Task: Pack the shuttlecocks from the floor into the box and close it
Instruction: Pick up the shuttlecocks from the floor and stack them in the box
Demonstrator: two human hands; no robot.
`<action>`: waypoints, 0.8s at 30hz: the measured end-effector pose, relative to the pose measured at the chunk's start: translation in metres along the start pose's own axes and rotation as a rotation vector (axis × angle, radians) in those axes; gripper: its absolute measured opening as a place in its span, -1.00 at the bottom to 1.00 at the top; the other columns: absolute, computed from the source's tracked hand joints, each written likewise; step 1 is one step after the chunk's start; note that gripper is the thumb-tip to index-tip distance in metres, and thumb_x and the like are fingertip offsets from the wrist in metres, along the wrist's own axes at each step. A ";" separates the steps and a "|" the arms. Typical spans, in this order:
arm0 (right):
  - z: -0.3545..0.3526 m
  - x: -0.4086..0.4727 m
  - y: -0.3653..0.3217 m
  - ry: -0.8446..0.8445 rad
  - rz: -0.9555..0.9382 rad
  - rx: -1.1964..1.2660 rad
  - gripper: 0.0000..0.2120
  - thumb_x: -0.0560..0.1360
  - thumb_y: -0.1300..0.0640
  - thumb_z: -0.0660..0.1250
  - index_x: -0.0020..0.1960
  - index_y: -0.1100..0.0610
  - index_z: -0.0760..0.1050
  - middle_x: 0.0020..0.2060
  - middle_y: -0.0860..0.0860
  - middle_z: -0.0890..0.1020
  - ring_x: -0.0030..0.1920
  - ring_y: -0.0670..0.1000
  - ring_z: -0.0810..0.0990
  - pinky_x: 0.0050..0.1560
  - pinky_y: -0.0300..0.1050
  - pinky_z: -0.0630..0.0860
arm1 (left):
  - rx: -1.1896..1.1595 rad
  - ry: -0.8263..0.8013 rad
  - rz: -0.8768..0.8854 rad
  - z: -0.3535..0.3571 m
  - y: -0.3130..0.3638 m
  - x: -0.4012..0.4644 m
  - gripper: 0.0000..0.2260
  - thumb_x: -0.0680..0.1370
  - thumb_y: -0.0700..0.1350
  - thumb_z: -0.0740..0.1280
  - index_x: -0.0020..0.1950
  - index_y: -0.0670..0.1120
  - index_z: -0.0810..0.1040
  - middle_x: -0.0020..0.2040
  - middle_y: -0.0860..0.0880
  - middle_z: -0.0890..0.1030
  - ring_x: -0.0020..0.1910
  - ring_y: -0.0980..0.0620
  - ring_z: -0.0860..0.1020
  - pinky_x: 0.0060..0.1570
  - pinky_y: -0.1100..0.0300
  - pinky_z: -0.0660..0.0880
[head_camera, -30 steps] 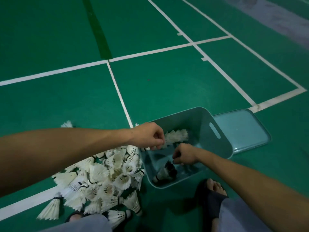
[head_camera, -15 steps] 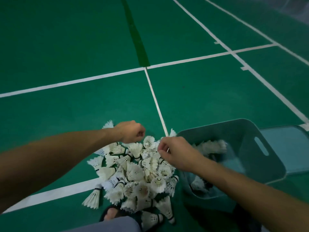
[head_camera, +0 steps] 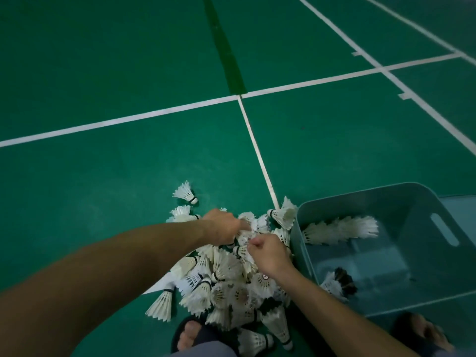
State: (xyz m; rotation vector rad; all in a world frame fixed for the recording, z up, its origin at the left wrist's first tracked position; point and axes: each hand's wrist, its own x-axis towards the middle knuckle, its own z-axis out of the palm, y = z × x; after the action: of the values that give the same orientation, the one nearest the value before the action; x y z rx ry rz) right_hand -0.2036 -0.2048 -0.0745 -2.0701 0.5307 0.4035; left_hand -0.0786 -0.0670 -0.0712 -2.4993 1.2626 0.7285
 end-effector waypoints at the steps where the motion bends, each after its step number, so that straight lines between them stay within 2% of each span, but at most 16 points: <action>1: 0.000 0.001 0.001 0.000 -0.002 0.017 -0.82 0.59 0.15 0.39 -0.03 0.24 0.71 -0.20 0.15 0.74 -0.30 0.01 0.63 -0.24 -0.13 0.59 | -0.002 0.003 -0.014 -0.001 0.002 0.003 -0.62 0.65 -0.15 0.38 0.45 0.04 0.45 -0.01 -0.03 0.69 -0.14 -0.01 0.63 -0.13 0.09 0.57; 3: 0.000 0.000 0.002 0.014 -0.014 0.026 -0.83 0.56 0.15 0.41 -0.08 0.25 0.71 -0.27 0.15 0.73 -0.30 0.06 0.67 -0.16 -0.01 0.64 | -0.015 0.014 -0.056 -0.003 0.004 0.008 -0.83 0.64 -0.21 0.35 0.23 -0.09 0.55 -0.05 -0.07 0.67 -0.10 -0.05 0.64 -0.11 0.03 0.63; 4: -0.001 -0.002 0.001 0.022 -0.019 0.009 -0.83 0.55 0.14 0.42 -0.12 0.22 0.71 -0.35 0.08 0.71 -0.34 0.02 0.66 -0.17 -0.02 0.64 | -0.036 0.013 -0.068 -0.004 0.004 0.009 -0.86 0.63 -0.24 0.35 0.18 -0.10 0.57 -0.04 -0.07 0.67 -0.08 -0.05 0.65 -0.10 0.03 0.66; 6: -0.005 -0.006 -0.002 0.036 -0.037 -0.056 -0.75 0.54 0.10 0.44 -0.26 0.21 0.66 -0.51 -0.04 0.58 -0.48 -0.11 0.52 -0.23 -0.09 0.60 | -0.093 0.010 -0.075 -0.010 0.002 0.009 -0.84 0.60 -0.23 0.41 0.16 -0.08 0.61 0.03 -0.04 0.69 -0.02 -0.01 0.66 -0.12 0.12 0.64; 7: -0.009 -0.010 -0.005 0.041 -0.056 -0.085 -0.72 0.54 0.08 0.44 -0.28 0.23 0.63 -0.52 -0.04 0.55 -0.50 -0.10 0.49 -0.23 -0.10 0.60 | -0.114 0.011 -0.076 -0.014 -0.001 0.006 -0.82 0.58 -0.21 0.44 0.18 -0.06 0.62 0.06 -0.01 0.69 -0.01 0.02 0.65 -0.15 0.19 0.59; 9: -0.021 -0.019 -0.016 0.047 -0.103 -0.110 -0.78 0.52 0.07 0.47 -0.20 0.21 0.65 -0.40 0.01 0.65 -0.40 -0.04 0.59 -0.16 -0.10 0.64 | -0.153 0.037 -0.077 -0.027 -0.009 -0.001 -0.77 0.57 -0.18 0.47 0.21 -0.03 0.64 0.09 0.05 0.69 -0.01 0.08 0.61 -0.20 0.27 0.47; 11: -0.039 -0.031 -0.030 0.050 -0.172 -0.130 -0.91 0.50 0.10 0.49 -0.04 0.10 0.67 -0.20 -0.02 0.69 -0.27 -0.06 0.64 -0.11 -0.10 0.64 | -0.184 0.079 -0.087 -0.044 -0.014 -0.011 -0.77 0.55 -0.14 0.47 0.21 -0.02 0.65 0.09 0.06 0.69 -0.01 0.09 0.61 -0.14 0.23 0.51; 12: -0.049 -0.035 -0.037 0.041 -0.214 -0.149 -0.89 0.50 0.11 0.50 0.01 0.08 0.66 -0.17 -0.05 0.67 -0.23 -0.08 0.62 -0.09 -0.10 0.63 | -0.200 0.098 -0.094 -0.053 -0.015 -0.017 -0.78 0.55 -0.13 0.46 0.20 -0.03 0.65 0.06 0.06 0.69 -0.01 0.08 0.62 -0.11 0.21 0.54; 14: -0.072 -0.043 -0.050 0.006 -0.283 -0.184 -0.87 0.49 0.11 0.52 0.02 0.06 0.64 -0.18 -0.11 0.61 -0.19 -0.10 0.58 -0.03 -0.07 0.64 | -0.239 0.131 -0.093 -0.073 -0.014 -0.028 -0.81 0.57 -0.12 0.45 0.18 -0.05 0.64 -0.06 0.10 0.63 -0.13 0.15 0.58 -0.18 0.30 0.47; 17: -0.114 -0.052 -0.067 -0.063 -0.327 -0.200 -0.87 0.49 0.15 0.51 0.02 0.08 0.62 -0.22 -0.12 0.57 -0.24 -0.11 0.56 -0.14 -0.12 0.61 | -0.288 0.205 -0.069 -0.108 -0.005 -0.043 -0.88 0.59 -0.08 0.46 0.10 -0.03 0.60 -0.21 0.19 0.49 -0.27 0.26 0.45 -0.31 0.36 0.29; 21: -0.178 -0.062 -0.082 -0.093 -0.389 -0.243 -0.92 0.49 0.19 0.44 -0.01 0.10 0.62 -0.24 -0.06 0.62 -0.29 -0.07 0.57 -0.28 -0.16 0.55 | -0.290 0.256 -0.041 -0.154 0.022 -0.062 -0.89 0.60 -0.04 0.46 0.03 -0.03 0.58 -0.20 0.14 0.52 -0.23 0.16 0.50 -0.29 0.29 0.33; 24: -0.229 -0.060 -0.083 -0.196 -0.358 -0.357 -0.94 0.50 0.24 0.44 -0.03 0.14 0.67 -0.28 -0.13 0.64 -0.32 -0.22 0.60 -0.32 -0.33 0.49 | -0.267 0.254 -0.012 -0.184 0.052 -0.071 -0.89 0.61 -0.02 0.45 0.01 -0.03 0.58 -0.21 0.15 0.51 -0.24 0.16 0.49 -0.28 0.27 0.36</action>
State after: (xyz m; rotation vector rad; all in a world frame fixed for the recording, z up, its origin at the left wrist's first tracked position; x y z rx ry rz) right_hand -0.1945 -0.3484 0.1310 -2.3748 -0.0383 0.5076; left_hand -0.0970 -0.1284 0.1221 -2.8896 1.3035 0.6280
